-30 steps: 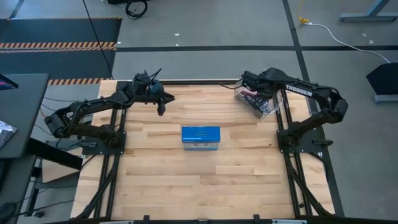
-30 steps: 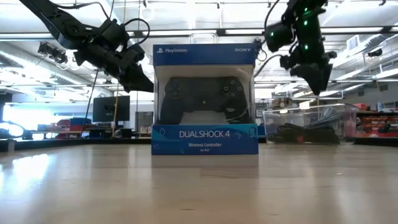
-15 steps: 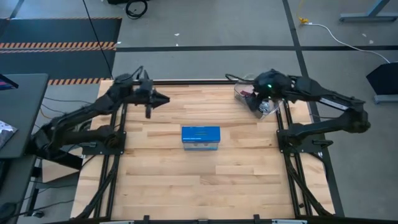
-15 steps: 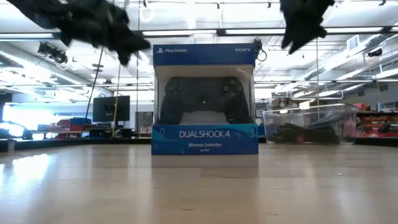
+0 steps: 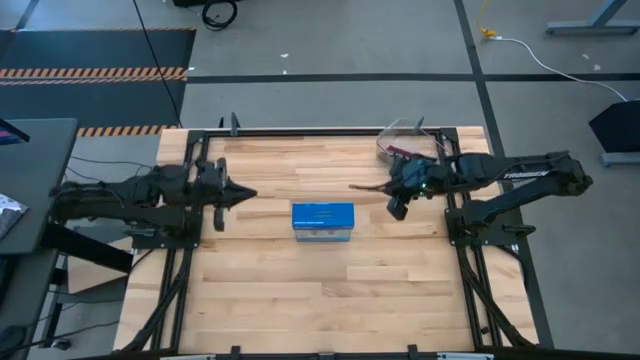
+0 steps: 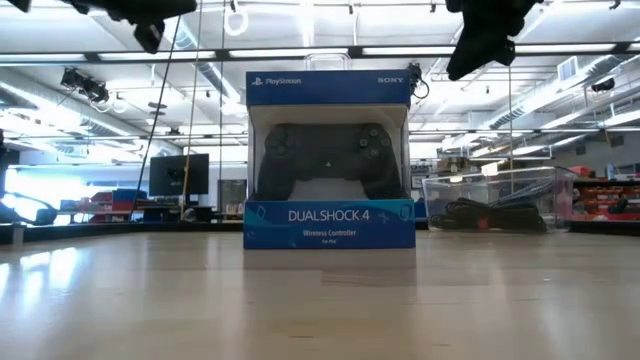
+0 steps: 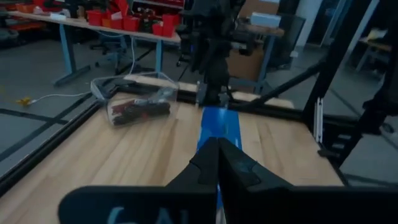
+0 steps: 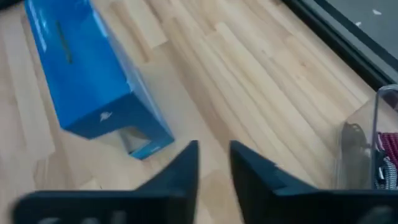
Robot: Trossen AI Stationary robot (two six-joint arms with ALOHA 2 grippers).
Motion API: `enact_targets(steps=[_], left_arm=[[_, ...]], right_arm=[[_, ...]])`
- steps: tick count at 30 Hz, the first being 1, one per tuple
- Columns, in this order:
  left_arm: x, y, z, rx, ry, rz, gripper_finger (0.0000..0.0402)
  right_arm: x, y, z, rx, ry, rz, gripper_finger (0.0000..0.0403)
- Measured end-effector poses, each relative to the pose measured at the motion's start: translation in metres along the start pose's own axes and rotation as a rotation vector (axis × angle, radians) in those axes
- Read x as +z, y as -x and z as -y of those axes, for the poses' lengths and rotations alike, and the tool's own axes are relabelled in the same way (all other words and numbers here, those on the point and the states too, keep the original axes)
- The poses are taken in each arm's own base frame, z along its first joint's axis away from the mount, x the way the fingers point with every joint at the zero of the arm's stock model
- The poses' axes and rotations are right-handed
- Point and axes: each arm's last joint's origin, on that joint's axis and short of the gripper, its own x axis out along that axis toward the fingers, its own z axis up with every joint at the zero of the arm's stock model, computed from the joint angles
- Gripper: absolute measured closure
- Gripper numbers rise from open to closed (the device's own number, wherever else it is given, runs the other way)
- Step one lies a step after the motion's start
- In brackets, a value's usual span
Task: Pick and place USB-C Cables
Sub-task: Return to Home Position
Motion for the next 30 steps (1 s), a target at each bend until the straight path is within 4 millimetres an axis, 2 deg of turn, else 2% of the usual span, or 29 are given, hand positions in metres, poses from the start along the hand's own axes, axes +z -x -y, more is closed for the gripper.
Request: enact_targets(steps=[3,5,10,16,23,30], left_arm=[[-0.007,0.002,0.012,0.020,-0.025,-0.049,0.0398],[-0.012,0.004,0.018,0.031,-0.048,-0.086,0.0399],[-0.026,0.017,0.028,0.053,-0.086,-0.084,0.0400],[-0.049,0.038,0.024,-0.011,-0.120,0.098,0.0400],[-0.070,0.053,0.014,-0.154,-0.127,0.290,0.0401],[-0.084,0.053,0.010,-0.232,-0.124,0.304,0.0401]], right_arm=[[-0.005,-0.003,-0.010,0.002,0.039,-0.006,0.0368],[-0.008,-0.001,-0.016,0.008,0.066,-0.001,0.0392],[-0.015,0.014,-0.023,0.008,0.086,0.059,0.0396],[-0.026,0.030,-0.023,0.077,0.124,0.153,0.0398],[-0.065,0.008,-0.010,0.322,0.125,0.322,0.0400],[-0.105,-0.013,0.007,0.485,0.125,0.515,0.0401]])
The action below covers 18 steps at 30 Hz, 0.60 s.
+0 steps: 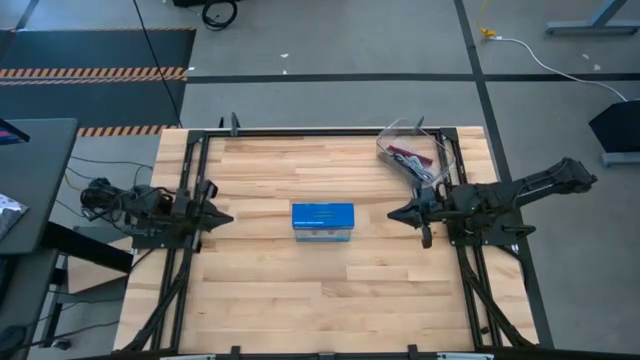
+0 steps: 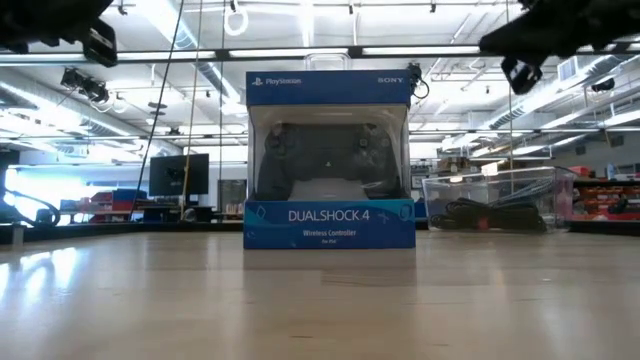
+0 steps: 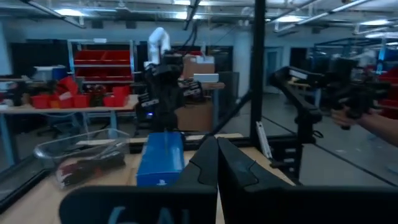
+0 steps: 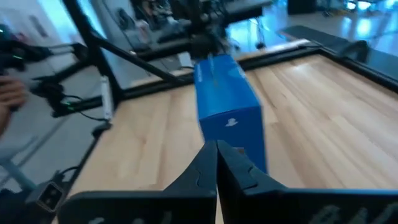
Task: Pick and place USB-C Cables
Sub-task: Return to Home Position
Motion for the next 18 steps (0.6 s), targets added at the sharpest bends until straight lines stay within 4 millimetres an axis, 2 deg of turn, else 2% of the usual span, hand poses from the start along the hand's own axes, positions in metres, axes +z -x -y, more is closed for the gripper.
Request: enact_targets(steps=[3,13,18], left_arm=[[-0.006,-0.002,0.000,-0.031,-0.003,0.009,0.0401],[-0.024,-0.006,-0.008,-0.037,-0.011,-0.015,0.0401],[-0.038,-0.007,-0.015,-0.071,0.024,-0.019,0.0401]], right_arm=[[-0.015,0.003,0.004,0.056,-0.001,0.044,0.0401],[-0.035,0.008,0.009,0.158,0.088,0.071,0.0402],[-0.050,0.007,0.015,0.219,0.130,0.167,0.0402]])
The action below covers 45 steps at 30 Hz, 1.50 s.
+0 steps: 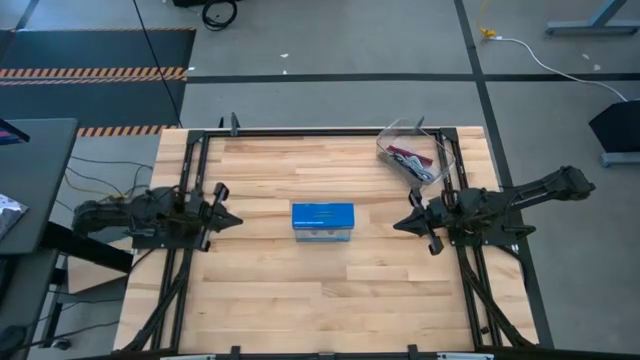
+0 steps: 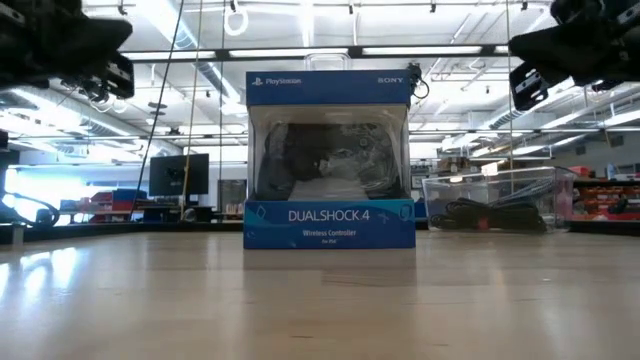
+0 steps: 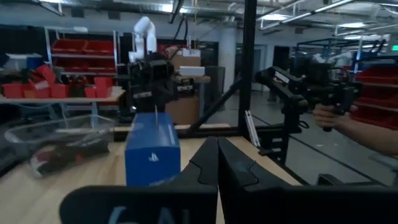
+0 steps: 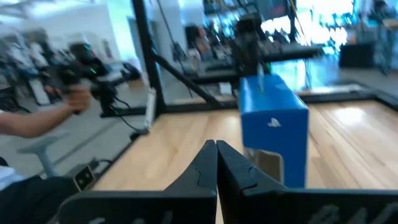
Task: Pick and place USB-C Cables
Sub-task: Return to Home Position
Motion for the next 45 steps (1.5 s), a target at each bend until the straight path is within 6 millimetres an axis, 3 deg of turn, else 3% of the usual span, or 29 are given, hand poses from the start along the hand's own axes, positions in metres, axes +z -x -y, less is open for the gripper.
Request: enact_targets(steps=[4,11,26,33,40,45], left_arm=[[-0.010,0.000,-0.005,-0.021,0.043,-0.015,0.0401],[-0.018,0.002,-0.015,0.090,0.043,-0.057,0.0399],[-0.027,0.004,-0.021,0.317,0.119,-0.128,0.0400],[-0.029,0.003,-0.020,0.308,0.063,-0.156,0.0388],[-0.031,0.001,-0.020,0.296,0.071,-0.182,0.0376],[-0.030,0.001,-0.020,0.288,0.026,-0.174,0.0383]], right_arm=[[-0.012,0.003,0.003,0.030,0.021,0.060,0.0402],[-0.014,0.003,0.006,0.027,0.022,0.033,0.0402],[-0.024,0.004,0.012,-0.142,-0.005,-0.053,0.0401],[-0.024,0.004,0.013,-0.154,0.042,-0.054,0.0400],[-0.028,0.005,0.018,-0.304,0.140,-0.104,0.0400],[-0.022,0.005,0.016,-0.287,0.082,-0.029,0.0400]])
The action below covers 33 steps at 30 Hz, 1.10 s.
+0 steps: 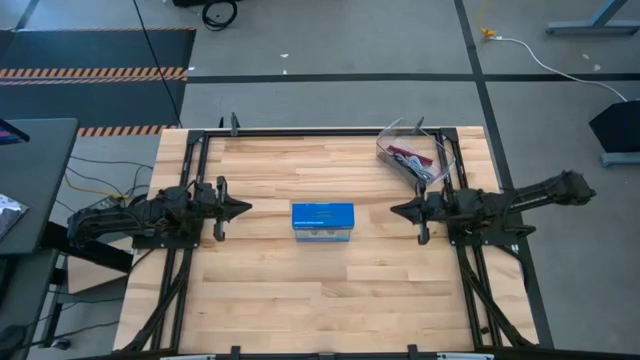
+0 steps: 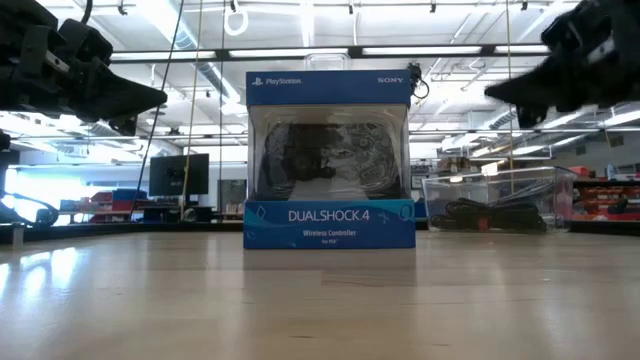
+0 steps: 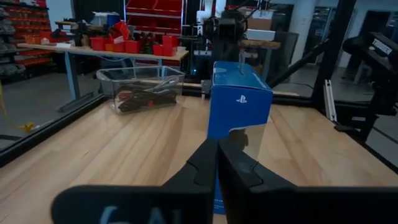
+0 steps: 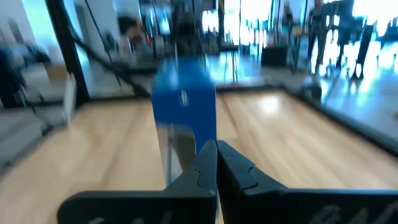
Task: Pick and place USB-C Cables
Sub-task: Return to Home Position
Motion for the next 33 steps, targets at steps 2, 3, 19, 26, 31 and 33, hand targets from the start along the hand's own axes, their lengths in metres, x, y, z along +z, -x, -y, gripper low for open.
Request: enact_targets(steps=[2,3,19,26,31,33], left_arm=[[0.000,0.000,0.000,-0.002,0.000,0.001,0.0386],[0.000,0.000,0.000,-0.003,-0.001,-0.001,0.0387],[0.000,0.000,0.000,-0.003,0.048,0.000,0.0382],[0.002,0.000,0.000,-0.012,0.048,0.024,0.0385],[0.003,0.000,0.000,-0.010,0.048,0.033,0.0380],[0.003,0.000,0.000,-0.010,0.048,0.037,0.0379]], right_arm=[[0.007,0.003,0.000,0.013,-0.014,0.070,0.0400],[0.009,0.005,0.000,0.020,-0.015,0.088,0.0400],[0.005,0.022,0.002,0.104,-0.093,0.068,0.0400],[0.006,0.023,0.001,0.134,-0.112,0.078,0.0398],[0.007,0.023,0.001,0.136,-0.125,0.088,0.0389],[0.007,0.023,0.001,0.136,-0.125,0.087,0.0386]])
